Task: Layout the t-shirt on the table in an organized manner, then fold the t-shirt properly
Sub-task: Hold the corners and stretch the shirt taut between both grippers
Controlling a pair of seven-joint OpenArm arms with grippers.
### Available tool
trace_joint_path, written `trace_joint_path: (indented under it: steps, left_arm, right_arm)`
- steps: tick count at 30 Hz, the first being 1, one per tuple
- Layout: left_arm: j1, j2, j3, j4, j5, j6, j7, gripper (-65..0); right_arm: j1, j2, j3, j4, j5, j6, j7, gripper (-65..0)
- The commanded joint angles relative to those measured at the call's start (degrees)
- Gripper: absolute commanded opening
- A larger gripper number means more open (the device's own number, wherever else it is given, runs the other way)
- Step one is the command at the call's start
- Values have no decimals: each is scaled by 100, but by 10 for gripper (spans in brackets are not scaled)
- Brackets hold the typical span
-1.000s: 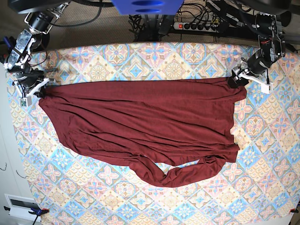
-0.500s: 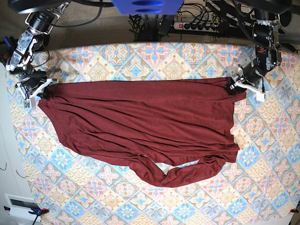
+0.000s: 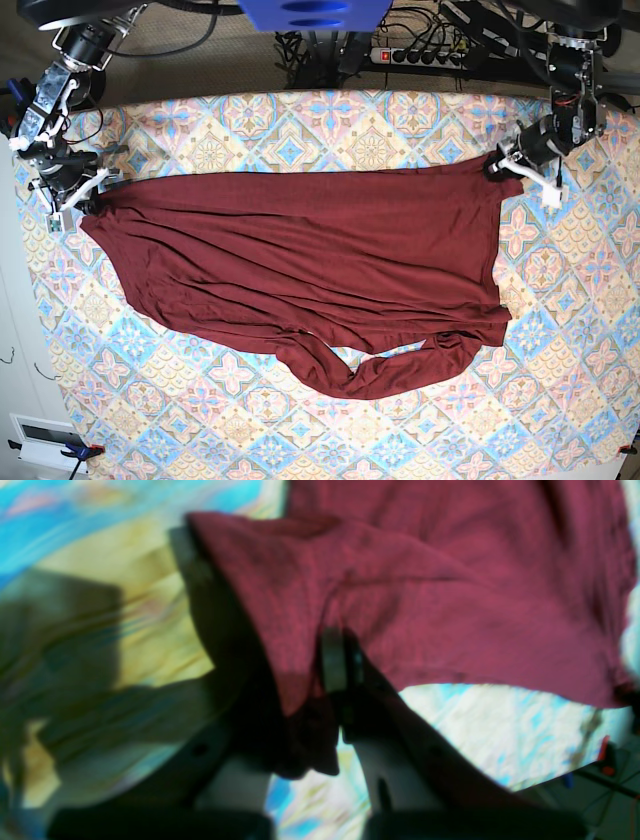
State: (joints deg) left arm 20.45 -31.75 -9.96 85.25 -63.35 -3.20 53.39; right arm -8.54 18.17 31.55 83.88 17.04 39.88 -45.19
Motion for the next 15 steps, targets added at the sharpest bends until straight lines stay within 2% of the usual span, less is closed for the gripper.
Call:
trace_joint_path:
  steps: [1, 10, 15]
  left_arm:
    - [70, -109, -20, 218, 115, 87, 37, -650]
    - [579, -627, -55, 543, 107, 78, 125, -650]
    - [1028, -847, -495, 938, 107, -229, 152, -650]
  right_arm:
    - [-118, 95, 49, 100, 41, 12, 40, -649]
    - [-698, 95, 49, 303, 59, 12, 57, -649]
    - [-1094, 103, 190, 610, 780, 12, 49, -649]
